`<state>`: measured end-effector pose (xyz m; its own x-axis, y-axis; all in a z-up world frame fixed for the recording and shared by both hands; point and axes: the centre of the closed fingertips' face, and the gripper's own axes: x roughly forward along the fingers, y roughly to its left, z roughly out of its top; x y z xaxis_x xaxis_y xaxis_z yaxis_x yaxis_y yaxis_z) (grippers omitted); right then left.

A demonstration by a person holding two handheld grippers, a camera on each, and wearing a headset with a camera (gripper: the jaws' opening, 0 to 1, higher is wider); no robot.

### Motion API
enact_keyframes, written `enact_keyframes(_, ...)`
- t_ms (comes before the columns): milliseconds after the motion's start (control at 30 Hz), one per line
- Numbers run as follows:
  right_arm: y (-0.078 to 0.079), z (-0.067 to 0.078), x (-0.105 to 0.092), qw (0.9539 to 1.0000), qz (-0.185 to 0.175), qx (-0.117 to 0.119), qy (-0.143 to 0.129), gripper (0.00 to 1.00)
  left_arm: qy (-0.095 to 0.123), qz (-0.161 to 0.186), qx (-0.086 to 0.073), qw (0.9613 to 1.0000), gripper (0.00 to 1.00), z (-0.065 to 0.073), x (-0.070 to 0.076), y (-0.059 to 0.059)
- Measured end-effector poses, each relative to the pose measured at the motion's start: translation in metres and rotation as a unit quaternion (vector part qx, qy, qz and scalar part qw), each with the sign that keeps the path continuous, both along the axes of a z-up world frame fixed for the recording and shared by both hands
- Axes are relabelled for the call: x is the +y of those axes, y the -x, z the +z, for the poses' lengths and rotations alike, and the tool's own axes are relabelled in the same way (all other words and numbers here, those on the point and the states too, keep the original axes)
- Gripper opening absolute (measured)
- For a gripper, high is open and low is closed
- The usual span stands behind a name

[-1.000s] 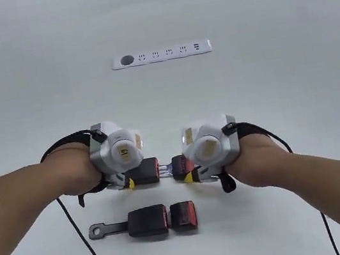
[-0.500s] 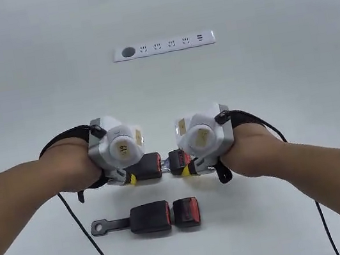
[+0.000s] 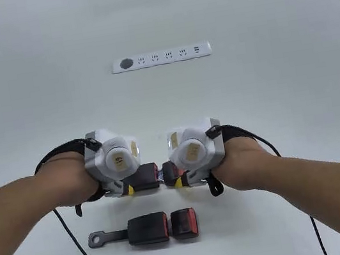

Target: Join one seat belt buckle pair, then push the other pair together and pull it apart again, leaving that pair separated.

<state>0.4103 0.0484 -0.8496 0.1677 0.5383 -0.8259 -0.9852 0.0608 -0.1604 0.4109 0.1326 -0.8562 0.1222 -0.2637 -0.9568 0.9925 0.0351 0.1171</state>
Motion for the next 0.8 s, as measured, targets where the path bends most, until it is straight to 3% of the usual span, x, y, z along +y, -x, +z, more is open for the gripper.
enact_keyframes(100,0.003,0.001,-0.011,0.9996,-0.014,0.017,-0.017,0.30,-0.005,0.001,-0.003,1.0000,0.30,-0.001,0.000,0.000)
enact_keyframes(133,0.003,0.001,-0.014,0.9999,-0.008,0.006,-0.012,0.30,-0.006,0.001,0.000,1.0000,0.30,-0.001,0.000,-0.001)
enact_keyframes(300,0.009,0.000,-0.033,0.9998,-0.017,0.003,-0.007,0.31,-0.004,0.005,0.009,0.9999,0.31,-0.002,0.001,-0.001)
enact_keyframes(433,0.011,-0.001,-0.058,0.9995,-0.027,0.004,-0.012,0.31,-0.002,0.005,0.005,1.0000,0.31,-0.001,0.001,0.000)
enact_keyframes(800,0.014,-0.004,-0.143,0.9985,-0.047,-0.005,0.028,0.33,-0.022,-0.011,0.006,0.9997,0.32,-0.002,-0.001,-0.002)
